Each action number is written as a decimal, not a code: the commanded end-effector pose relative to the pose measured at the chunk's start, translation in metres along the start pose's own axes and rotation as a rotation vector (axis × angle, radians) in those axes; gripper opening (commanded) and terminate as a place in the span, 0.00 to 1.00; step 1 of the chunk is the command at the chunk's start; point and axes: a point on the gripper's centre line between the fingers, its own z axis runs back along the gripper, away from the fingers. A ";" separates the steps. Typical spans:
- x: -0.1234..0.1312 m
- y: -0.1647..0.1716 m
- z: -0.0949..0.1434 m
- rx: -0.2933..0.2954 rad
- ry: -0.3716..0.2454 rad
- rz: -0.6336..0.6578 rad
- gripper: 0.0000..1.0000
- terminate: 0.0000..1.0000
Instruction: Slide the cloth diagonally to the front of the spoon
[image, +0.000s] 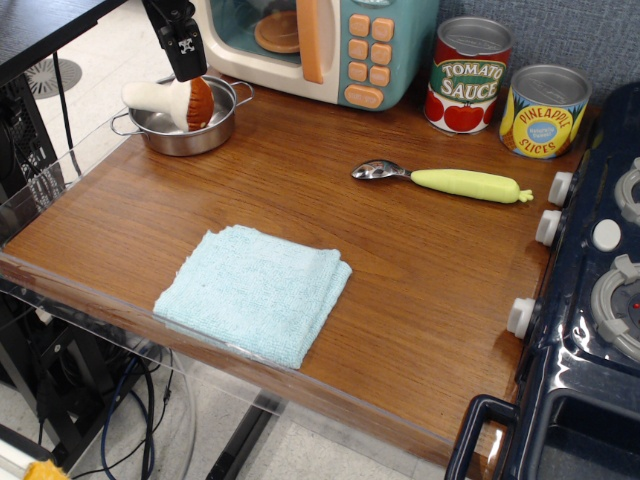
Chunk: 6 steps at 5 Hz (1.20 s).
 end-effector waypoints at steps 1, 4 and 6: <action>0.000 0.000 0.000 0.000 0.000 0.000 1.00 0.00; -0.002 -0.039 0.045 0.047 -0.110 -0.058 1.00 0.00; -0.003 -0.098 0.052 0.024 -0.115 -0.189 1.00 0.00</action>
